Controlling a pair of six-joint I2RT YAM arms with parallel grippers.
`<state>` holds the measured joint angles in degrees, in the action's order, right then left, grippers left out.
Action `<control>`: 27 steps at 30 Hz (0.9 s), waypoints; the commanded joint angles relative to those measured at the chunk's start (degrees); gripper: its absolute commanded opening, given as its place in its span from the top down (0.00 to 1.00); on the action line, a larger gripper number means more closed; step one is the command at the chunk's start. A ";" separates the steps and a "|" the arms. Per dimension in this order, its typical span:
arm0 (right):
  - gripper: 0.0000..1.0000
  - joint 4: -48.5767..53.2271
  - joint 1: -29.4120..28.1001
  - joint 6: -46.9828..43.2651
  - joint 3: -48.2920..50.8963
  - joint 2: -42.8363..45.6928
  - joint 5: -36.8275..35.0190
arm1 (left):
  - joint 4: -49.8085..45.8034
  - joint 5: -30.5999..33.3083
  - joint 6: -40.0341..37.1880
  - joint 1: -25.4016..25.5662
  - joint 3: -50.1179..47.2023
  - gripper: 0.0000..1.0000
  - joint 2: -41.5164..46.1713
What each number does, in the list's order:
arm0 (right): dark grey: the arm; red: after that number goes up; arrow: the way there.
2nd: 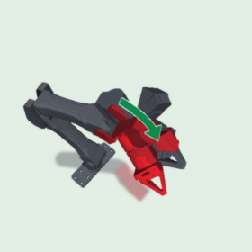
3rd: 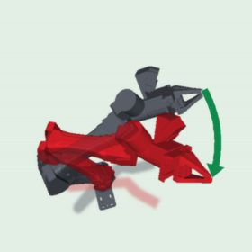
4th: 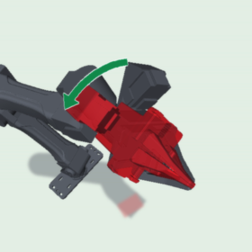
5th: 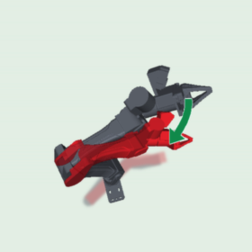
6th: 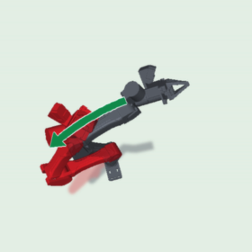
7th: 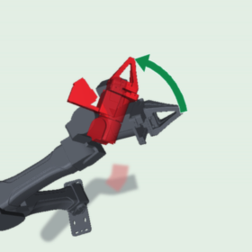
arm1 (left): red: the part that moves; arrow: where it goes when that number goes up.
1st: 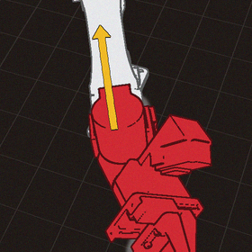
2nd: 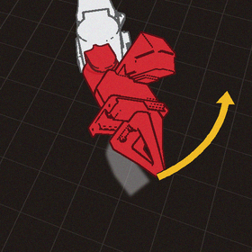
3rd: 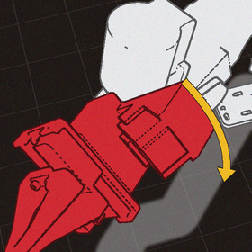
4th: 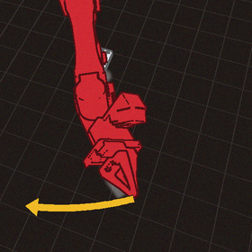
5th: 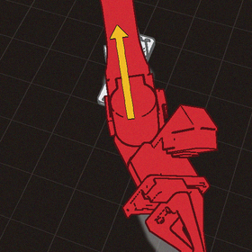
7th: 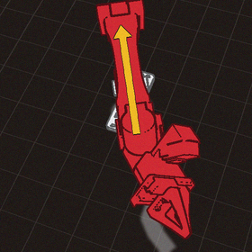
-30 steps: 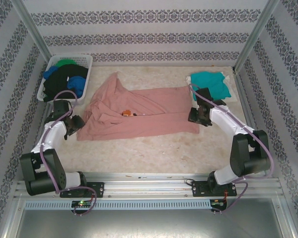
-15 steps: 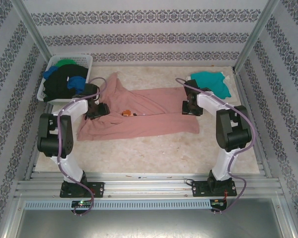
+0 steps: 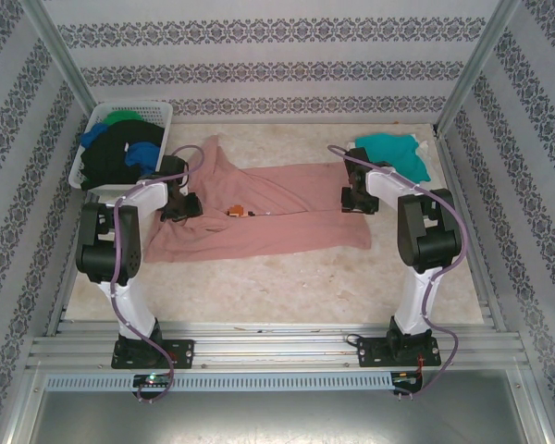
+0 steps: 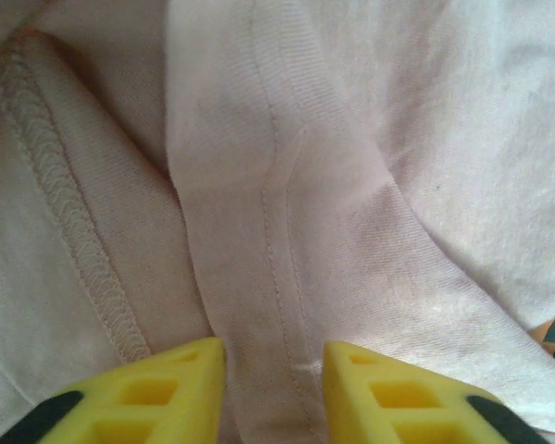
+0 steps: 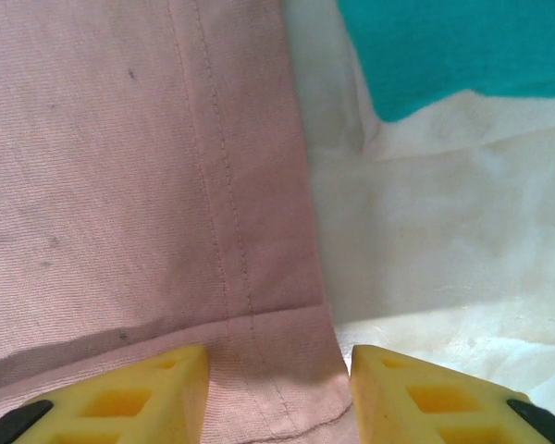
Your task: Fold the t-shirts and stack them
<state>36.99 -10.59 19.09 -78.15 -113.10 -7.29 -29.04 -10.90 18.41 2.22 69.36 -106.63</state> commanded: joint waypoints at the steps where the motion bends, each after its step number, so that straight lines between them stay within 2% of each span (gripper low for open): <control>1: 0.57 0.83 0.74 -0.81 -1.51 -1.05 -0.84 | 0.21 -1.05 -0.65 0.50 1.39 0.80 -1.02; 4: 0.61 0.63 0.78 -0.99 -1.44 -1.09 -0.35 | -0.13 -1.25 -0.66 0.50 1.66 0.93 -0.19; 7: 0.72 0.53 0.75 -0.92 -1.05 -0.65 0.04 | -0.87 -1.12 -0.62 0.48 1.94 1.00 1.39; 12: 0.94 0.02 0.50 -1.17 0.38 1.96 0.49 | -2.39 -1.76 -0.03 0.51 1.42 1.00 6.83; 14: 1.00 -0.16 0.40 -1.34 1.53 3.86 0.29 | -2.78 -1.44 0.39 0.51 0.36 1.00 10.52; 20: 1.00 1.22 -1.76 -1.15 7.55 14.37 -1.20 | -5.93 0.56 1.83 0.58 -5.11 1.00 25.07; 27: 0.99 2.93 -9.53 6.06 20.75 32.51 -4.51 | -13.53 3.83 3.96 0.76 -15.88 1.00 45.02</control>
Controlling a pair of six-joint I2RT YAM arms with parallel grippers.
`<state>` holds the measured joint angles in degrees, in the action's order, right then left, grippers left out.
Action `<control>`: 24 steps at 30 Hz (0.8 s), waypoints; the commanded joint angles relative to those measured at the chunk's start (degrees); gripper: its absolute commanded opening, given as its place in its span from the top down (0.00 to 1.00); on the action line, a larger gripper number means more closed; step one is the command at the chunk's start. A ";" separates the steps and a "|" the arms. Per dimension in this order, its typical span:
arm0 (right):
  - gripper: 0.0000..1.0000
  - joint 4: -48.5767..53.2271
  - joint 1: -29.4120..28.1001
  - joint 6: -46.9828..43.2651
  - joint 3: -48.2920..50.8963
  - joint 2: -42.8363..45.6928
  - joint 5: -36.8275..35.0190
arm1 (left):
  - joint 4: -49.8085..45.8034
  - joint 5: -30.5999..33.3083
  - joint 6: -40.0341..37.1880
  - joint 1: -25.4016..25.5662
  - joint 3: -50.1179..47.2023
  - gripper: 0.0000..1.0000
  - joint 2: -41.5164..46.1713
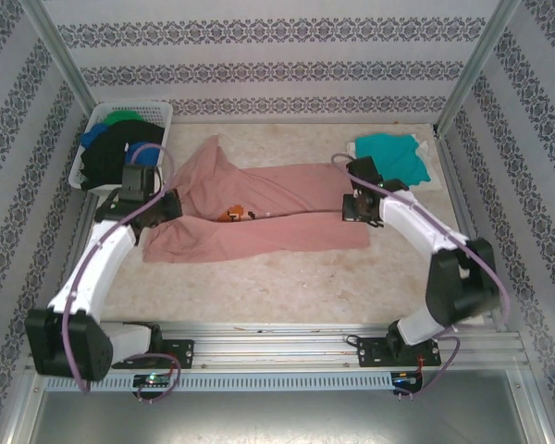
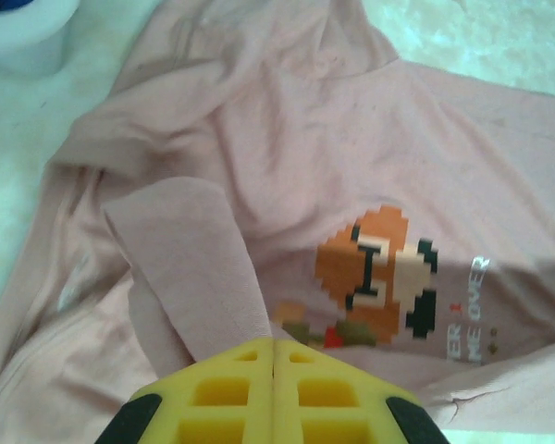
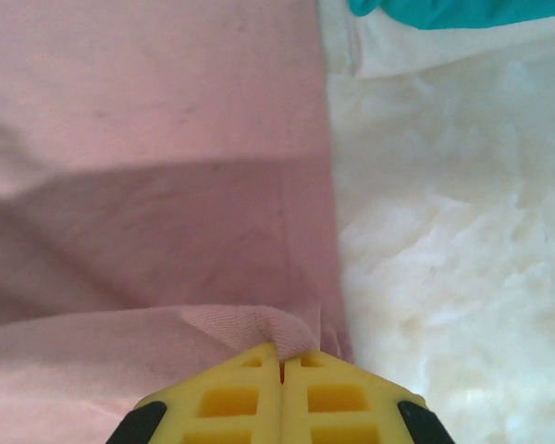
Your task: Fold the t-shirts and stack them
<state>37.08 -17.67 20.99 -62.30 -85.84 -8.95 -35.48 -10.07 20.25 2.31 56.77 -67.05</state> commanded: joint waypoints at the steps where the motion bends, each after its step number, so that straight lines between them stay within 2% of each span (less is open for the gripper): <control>1: 0.99 3.27 -2.90 4.98 6.79 7.63 -3.44 | -8.20 3.54 2.76 0.73 -4.37 1.00 7.81; 5: 0.99 5.58 -3.74 8.58 13.41 17.95 -6.47 | -13.25 4.05 4.51 0.94 -7.02 1.00 16.68; 8: 0.99 7.13 -4.12 9.84 15.91 22.98 -6.28 | -16.22 3.50 5.20 1.47 -8.50 1.00 19.58; 11: 0.99 8.48 -4.26 10.55 17.04 26.12 -7.97 | -14.70 4.16 6.02 4.38 -9.70 1.00 20.04; 14: 0.98 6.60 -3.46 10.74 18.38 27.44 -9.55 | -12.46 3.91 5.67 5.33 -9.92 1.00 16.07; 17: 0.98 2.88 -0.70 8.67 18.09 23.94 -6.55 | -7.88 3.83 4.20 5.40 -9.99 1.00 9.18; 24: 0.98 -0.78 3.41 3.69 8.76 5.43 -6.26 | -2.83 6.23 -0.27 5.43 -1.30 1.00 -7.30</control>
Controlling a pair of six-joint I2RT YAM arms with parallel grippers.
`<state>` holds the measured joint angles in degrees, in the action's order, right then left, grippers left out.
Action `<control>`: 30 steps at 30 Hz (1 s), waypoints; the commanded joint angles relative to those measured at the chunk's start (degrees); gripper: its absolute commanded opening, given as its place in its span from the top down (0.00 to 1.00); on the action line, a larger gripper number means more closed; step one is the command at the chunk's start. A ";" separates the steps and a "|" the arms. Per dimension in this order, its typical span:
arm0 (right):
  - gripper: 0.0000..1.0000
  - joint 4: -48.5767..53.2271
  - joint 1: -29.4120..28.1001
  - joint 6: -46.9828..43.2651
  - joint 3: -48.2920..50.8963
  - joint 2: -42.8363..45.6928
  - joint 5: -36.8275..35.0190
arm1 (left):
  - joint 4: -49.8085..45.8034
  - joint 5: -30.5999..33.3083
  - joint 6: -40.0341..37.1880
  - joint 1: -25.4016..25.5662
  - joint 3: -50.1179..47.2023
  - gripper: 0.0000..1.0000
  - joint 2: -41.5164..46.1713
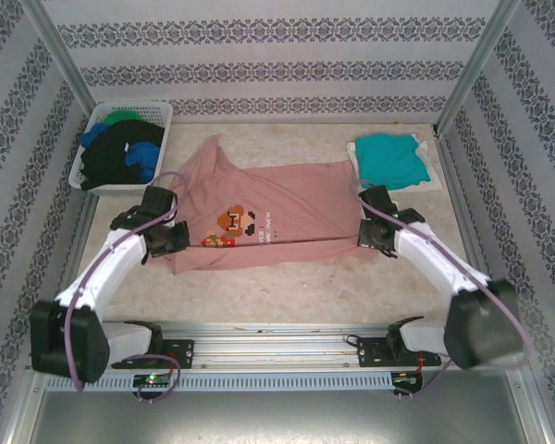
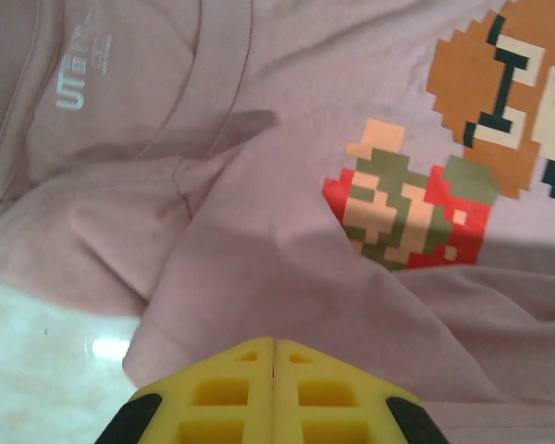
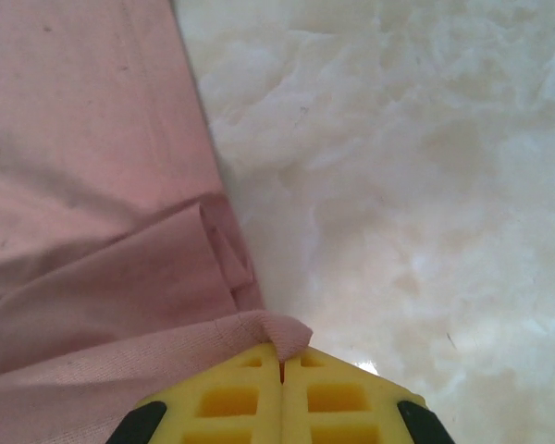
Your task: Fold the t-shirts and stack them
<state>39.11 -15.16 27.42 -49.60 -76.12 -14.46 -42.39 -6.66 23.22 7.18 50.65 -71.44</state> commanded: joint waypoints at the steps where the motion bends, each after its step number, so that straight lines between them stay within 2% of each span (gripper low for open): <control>1: 0.98 -3.48 1.00 -3.40 -5.27 -6.41 -0.53 | 3.91 3.46 -3.82 0.55 6.35 1.00 -4.88; 9: 0.92 -2.39 1.80 -6.95 -17.60 -23.87 1.46 | 1.47 4.53 -9.87 0.55 18.44 1.00 -22.39; 14: 0.90 -2.86 1.93 -7.94 -20.90 -28.20 0.76 | 0.39 8.31 -11.15 0.51 22.97 1.00 -27.70; 19: 0.86 -2.61 2.22 -8.98 -23.16 -30.43 1.18 | 0.96 8.89 -11.92 0.47 26.69 1.00 -30.51; 22: 0.80 -2.41 2.59 -9.15 -24.31 -31.97 1.33 | 1.78 8.84 -12.67 0.45 29.01 1.00 -33.00; 24: 0.79 -0.51 2.67 -9.06 -25.29 -32.64 1.14 | 0.82 8.51 -12.72 0.46 30.87 0.86 -35.22; 25: 0.73 0.73 2.60 -8.76 -25.45 -32.24 0.55 | 0.12 8.79 -12.40 0.46 31.77 0.70 -36.13; 26: 0.68 1.56 2.53 -8.49 -25.27 -31.43 0.17 | -0.30 9.36 -12.17 0.47 32.23 0.61 -36.63; 28: 0.61 3.10 1.98 -7.60 -23.69 -28.19 0.06 | -1.23 10.87 -11.44 0.47 32.42 0.48 -36.36; 30: 0.55 3.68 0.82 -5.67 -20.22 -23.42 0.42 | -1.18 12.63 -10.19 0.30 31.15 0.44 -34.25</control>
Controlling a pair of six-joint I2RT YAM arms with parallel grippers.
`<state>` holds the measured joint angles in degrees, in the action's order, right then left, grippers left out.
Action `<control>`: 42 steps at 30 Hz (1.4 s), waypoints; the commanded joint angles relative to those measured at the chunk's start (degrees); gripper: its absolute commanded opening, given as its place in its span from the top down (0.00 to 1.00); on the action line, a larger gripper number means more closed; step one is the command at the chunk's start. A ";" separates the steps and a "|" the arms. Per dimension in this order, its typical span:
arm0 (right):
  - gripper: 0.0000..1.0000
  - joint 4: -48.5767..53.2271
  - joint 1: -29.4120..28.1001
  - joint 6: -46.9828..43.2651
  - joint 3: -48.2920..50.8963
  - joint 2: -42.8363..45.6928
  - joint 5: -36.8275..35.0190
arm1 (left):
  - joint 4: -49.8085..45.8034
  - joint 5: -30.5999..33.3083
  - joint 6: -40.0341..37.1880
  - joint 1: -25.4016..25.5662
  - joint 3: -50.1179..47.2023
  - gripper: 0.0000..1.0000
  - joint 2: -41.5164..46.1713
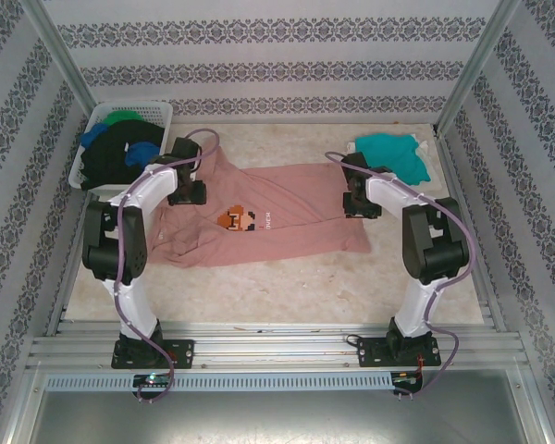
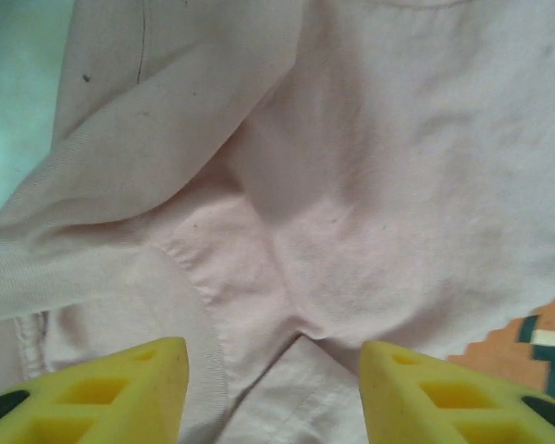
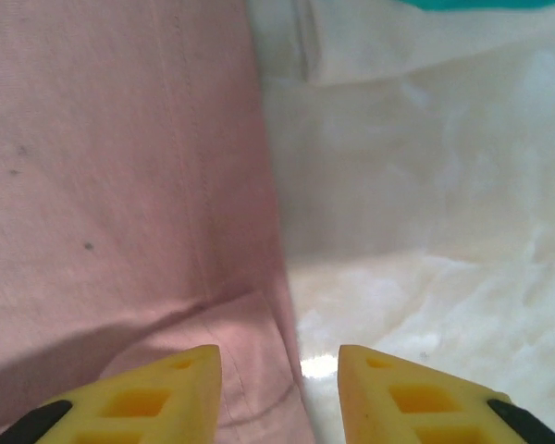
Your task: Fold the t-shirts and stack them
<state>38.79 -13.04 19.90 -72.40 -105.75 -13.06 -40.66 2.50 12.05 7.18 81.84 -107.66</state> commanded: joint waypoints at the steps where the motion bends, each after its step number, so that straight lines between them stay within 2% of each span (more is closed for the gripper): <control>1: 0.51 4.02 -2.19 3.35 5.35 8.89 -0.79 | -2.69 4.16 1.79 0.08 -1.57 0.41 3.91; 3: 0.43 3.81 -3.76 7.16 11.12 13.46 -0.08 | -2.17 5.78 4.39 -0.14 -5.91 0.35 8.65; 7: 0.38 -1.04 -4.17 13.22 22.41 19.83 5.42 | 2.51 4.24 11.30 -1.13 -20.23 0.25 19.91; 9: 0.37 -4.11 -3.57 14.20 24.57 19.83 8.05 | 5.06 1.75 14.72 -1.49 -25.93 0.22 23.20; 13: 0.37 -5.08 -2.61 13.65 23.54 15.92 8.73 | 9.27 -1.09 19.15 -2.41 -32.78 0.21 23.14; 16: 0.38 -7.83 -0.98 13.35 24.19 14.64 11.18 | 11.42 -2.37 20.03 -3.45 -35.19 0.20 22.45; 19: 0.41 -8.29 0.02 12.69 23.01 14.20 10.42 | 13.36 -4.15 20.03 -4.31 -36.17 0.21 21.77; 22: 0.44 -8.75 1.21 11.72 21.77 12.79 10.62 | 14.72 -5.56 19.70 -5.18 -36.59 0.29 20.77; 27: 0.49 -7.44 2.30 10.47 21.38 12.29 10.49 | 16.40 -6.64 18.42 -7.37 -37.37 0.58 19.76; 29: 0.55 -6.97 3.28 10.07 21.85 12.79 10.25 | 16.41 -6.71 17.61 -8.88 -37.18 0.72 19.34; 32: 0.65 -6.56 4.87 9.72 22.55 14.26 9.87 | 16.12 -7.05 16.31 -10.57 -36.21 0.84 18.67; 35: 0.73 -5.86 6.97 9.35 23.05 16.19 9.72 | 15.47 -6.88 15.48 -11.72 -35.74 0.86 18.52; 39: 0.73 -4.47 8.64 8.75 23.53 18.93 10.32 | 15.10 -7.09 15.02 -12.63 -35.80 0.85 19.12; 41: 0.71 -3.65 7.58 8.65 23.50 21.77 11.94 | 14.45 -7.25 14.92 -12.72 -35.62 0.81 19.89; 42: 0.70 -3.63 6.47 8.92 23.45 23.28 12.00 | 14.19 -7.55 14.76 -12.72 -35.36 0.75 20.33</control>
<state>33.08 -4.93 29.65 -49.30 -86.13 -2.07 -25.21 -5.82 28.03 -4.62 45.39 -88.14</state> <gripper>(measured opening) 0.298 0.237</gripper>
